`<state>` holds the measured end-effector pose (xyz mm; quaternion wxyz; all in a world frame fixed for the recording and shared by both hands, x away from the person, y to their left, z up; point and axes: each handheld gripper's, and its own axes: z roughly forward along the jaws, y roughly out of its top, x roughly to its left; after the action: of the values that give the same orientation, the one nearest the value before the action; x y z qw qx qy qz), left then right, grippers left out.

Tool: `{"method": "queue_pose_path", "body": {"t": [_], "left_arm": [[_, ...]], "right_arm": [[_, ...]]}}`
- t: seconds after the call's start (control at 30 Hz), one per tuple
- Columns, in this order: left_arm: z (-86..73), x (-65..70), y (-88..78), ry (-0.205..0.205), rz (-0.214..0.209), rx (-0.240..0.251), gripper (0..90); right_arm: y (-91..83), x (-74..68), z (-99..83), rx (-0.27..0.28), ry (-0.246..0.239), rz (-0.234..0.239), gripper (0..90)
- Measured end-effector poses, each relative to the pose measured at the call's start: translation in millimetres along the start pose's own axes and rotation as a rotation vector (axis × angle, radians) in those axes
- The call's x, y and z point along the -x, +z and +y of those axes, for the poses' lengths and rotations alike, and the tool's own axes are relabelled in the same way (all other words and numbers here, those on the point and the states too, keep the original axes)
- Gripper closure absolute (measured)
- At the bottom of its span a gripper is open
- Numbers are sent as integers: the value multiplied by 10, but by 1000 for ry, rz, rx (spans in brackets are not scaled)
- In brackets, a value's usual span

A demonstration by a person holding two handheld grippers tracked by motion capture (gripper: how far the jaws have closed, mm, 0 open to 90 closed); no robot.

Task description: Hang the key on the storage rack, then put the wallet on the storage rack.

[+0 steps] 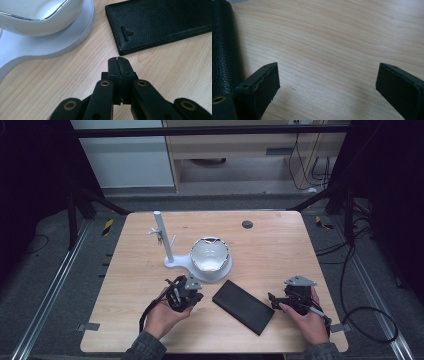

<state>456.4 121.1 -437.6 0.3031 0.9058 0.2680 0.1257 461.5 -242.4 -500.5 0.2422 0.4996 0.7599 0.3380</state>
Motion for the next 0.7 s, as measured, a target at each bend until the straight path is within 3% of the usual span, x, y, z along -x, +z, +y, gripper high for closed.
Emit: {"method": "queue_pose_path", "body": {"t": [0.33,0.7], "left_arm": [[15,94,206,47,-17,-62,900],[-24,84,332,44,-27,-97,900]], "right_arm": [[-109,-23,12,36,-14,-1,60],[-109,-30,6,25,-21,18,56]]}}
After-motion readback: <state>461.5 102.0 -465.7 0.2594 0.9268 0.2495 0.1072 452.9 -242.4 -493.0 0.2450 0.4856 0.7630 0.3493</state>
